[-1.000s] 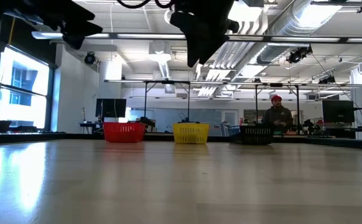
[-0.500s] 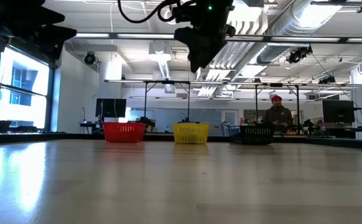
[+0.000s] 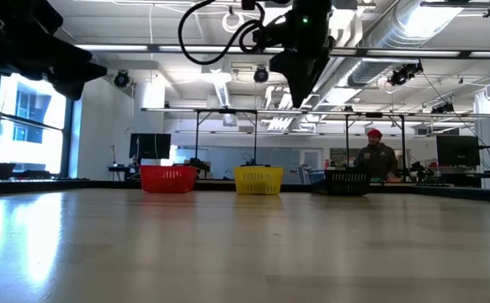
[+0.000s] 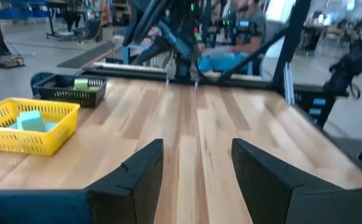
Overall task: Sort & place blocks by color
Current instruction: Return to Home Position
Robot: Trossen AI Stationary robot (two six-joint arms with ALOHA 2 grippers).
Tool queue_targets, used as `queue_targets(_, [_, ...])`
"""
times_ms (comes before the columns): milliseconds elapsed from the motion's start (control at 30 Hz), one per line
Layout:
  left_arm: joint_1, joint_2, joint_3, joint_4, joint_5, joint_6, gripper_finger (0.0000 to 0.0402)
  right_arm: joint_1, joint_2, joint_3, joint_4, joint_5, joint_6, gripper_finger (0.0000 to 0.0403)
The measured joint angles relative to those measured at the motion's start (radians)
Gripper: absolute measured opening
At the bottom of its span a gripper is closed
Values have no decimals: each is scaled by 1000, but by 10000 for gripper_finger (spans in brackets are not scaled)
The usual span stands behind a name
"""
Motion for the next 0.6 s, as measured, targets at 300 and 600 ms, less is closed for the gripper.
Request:
queue_targets(300, [0,0,-19,-10,4,83,179,1,0,0,-10,-80,-113,199])
queue_targets(600, [0,1,-19,-45,0,141,179,7,-76,-14,-114,-79,-99,199])
